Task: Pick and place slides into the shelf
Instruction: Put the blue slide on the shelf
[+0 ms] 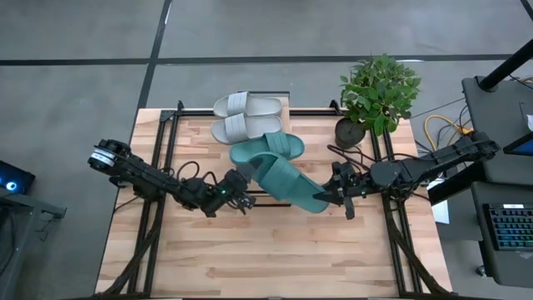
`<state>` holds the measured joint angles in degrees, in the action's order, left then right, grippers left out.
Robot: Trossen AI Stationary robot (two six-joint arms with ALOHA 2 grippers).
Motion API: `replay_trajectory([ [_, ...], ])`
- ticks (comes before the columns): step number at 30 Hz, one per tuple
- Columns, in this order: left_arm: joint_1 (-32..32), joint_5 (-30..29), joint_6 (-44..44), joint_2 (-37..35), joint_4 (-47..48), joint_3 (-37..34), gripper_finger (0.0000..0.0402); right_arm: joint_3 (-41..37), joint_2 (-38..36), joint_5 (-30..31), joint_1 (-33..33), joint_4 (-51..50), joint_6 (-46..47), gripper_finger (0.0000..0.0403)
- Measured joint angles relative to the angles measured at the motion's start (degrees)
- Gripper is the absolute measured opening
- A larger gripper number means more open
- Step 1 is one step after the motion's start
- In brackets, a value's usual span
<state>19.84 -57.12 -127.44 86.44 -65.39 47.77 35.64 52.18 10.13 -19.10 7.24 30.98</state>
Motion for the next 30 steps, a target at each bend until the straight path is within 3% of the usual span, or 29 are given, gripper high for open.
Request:
replay_trajectory([
  [4,0.02,-1.73,1.69,-0.17,0.3,0.26,0.0021,0.02,-0.03,0.0,0.02,0.51,-1.78,0.0057],
  [7,0.06,-3.37,4.23,-0.65,0.04,0.67,0.002,0.02,-0.31,0.02,0.03,1.41,-4.43,0.007],
  [12,0.09,-6.09,6.0,-0.84,-1.24,0.98,0.002,0.13,-1.95,-0.48,0.03,2.53,-12.9,0.0151],
  [16,0.09,-7.2,6.1,-1.19,-1.66,1.49,0.002,0.76,-3.52,-0.53,0.04,2.35,-19.36,0.0187],
  [30,-0.3,-9.03,16.96,-3.97,-1.53,1.53,0.002,8.01,-5.99,-0.76,0.03,-1.24,-31.42,0.0198],
])
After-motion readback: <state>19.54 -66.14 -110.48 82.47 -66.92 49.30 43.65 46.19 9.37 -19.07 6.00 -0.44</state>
